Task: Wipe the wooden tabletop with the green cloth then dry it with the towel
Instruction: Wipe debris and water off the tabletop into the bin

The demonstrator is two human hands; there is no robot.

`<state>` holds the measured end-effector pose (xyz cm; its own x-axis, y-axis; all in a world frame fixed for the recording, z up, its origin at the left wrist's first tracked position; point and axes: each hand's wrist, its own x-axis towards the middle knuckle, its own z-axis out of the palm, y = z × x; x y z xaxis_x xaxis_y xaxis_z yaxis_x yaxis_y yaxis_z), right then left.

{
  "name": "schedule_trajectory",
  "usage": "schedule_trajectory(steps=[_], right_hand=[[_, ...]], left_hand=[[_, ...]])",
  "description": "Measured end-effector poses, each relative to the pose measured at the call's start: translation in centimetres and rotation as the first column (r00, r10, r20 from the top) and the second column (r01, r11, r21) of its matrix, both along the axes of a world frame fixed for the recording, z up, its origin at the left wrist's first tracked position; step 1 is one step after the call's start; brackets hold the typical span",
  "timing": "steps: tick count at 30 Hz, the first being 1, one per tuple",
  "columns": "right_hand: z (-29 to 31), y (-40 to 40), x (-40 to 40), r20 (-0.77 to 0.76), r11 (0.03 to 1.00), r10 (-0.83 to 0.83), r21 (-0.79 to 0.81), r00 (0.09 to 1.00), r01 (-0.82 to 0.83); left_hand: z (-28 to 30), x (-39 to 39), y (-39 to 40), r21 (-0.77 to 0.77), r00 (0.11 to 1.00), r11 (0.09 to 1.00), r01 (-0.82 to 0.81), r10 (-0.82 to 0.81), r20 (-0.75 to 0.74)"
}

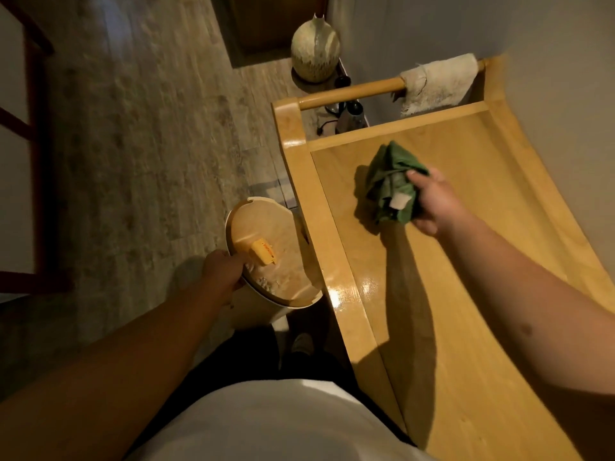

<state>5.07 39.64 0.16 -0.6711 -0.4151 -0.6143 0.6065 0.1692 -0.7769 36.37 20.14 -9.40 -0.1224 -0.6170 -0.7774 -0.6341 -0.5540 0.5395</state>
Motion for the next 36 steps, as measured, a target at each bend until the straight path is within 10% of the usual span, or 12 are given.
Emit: schedule_trajectory(steps=[6, 10, 20, 36], right_hand=[[-1.6, -1.8, -4.7, -0.374, 0.852, 0.27, 0.522, 0.887, -0.039], [-6.2, -3.3, -2.9, -0.389, 0.544, 0.732, 0.828, 0.559, -0.136], [-8.5, -8.8, 0.7, -0.443, 0.544, 0.694, 0.839, 0.567, -0.009], [-7.9, -15.6, 14.9, -0.497, 0.532, 0.844, 0.728, 0.202, -0.432]], left_hand=[[-0.9, -1.6, -4.7, 0.129, 0.999, 0.992, 0.015, -0.01, -0.038], [-1.1, -1.9, -7.5, 0.094, 0.996, 0.992, 0.084, -0.08, -0.045], [-1.1, -4.7, -12.4, 0.059, 0.962, 0.961, 0.272, -0.269, -0.046], [-0.3, -5.2, -12.0, 0.004, 0.965, 0.966, 0.26, -0.26, -0.047]])
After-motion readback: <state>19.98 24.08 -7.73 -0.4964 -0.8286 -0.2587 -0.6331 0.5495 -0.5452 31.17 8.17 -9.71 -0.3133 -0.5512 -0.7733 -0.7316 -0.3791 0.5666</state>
